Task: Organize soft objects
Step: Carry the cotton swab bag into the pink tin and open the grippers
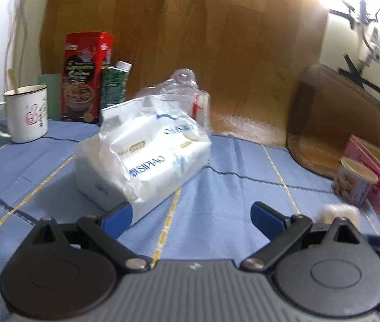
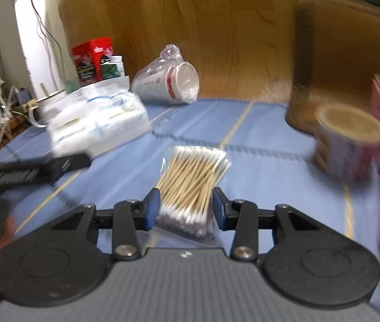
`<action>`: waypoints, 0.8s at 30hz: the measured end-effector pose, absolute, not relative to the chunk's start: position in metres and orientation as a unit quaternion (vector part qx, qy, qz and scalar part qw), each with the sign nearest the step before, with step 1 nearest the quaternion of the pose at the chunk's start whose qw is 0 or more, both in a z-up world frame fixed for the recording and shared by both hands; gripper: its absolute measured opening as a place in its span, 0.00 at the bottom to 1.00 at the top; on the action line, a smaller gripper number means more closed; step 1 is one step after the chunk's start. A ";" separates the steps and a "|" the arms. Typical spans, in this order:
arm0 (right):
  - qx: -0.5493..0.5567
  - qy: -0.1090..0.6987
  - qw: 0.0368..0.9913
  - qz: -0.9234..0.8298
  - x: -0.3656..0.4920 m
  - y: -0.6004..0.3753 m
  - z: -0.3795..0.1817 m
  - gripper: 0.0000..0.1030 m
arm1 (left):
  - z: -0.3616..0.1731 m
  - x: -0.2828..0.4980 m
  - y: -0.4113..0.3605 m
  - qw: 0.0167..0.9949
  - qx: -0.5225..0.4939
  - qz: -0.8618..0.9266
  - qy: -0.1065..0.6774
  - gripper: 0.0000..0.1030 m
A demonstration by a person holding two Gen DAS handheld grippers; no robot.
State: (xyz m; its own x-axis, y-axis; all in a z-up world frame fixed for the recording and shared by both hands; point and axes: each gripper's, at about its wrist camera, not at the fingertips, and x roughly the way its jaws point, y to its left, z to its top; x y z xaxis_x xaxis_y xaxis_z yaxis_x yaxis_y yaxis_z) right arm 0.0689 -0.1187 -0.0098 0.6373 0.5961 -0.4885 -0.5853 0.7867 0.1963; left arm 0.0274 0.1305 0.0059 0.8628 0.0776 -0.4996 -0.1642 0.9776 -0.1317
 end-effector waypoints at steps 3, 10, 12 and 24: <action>0.033 0.283 0.907 0.311 0.043 -0.152 -0.015 0.44 | 0.006 0.027 0.112 0.963 -0.050 0.044 0.262 0.94; 0.071 0.258 0.921 0.283 0.005 -0.199 -0.023 0.70 | 0.011 0.019 0.048 0.942 -0.052 -0.107 0.315 0.78; 0.055 0.246 0.924 0.288 -0.003 -0.202 -0.024 0.70 | 0.012 0.017 0.033 0.931 -0.053 -0.142 0.331 0.73; -0.058 0.223 0.923 0.309 -0.005 -0.189 -0.043 0.45 | 0.008 0.018 -0.012 0.892 -0.059 -0.230 0.386 0.35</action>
State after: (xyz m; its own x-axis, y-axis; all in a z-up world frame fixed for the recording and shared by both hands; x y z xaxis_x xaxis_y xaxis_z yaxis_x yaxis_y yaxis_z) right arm -0.0052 -0.1888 -0.0427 0.7097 0.5445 -0.4470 -0.5959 0.8024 0.0314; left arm 0.0184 -0.0121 0.0078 0.5973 -0.4547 -0.6607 0.3642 0.8877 -0.2817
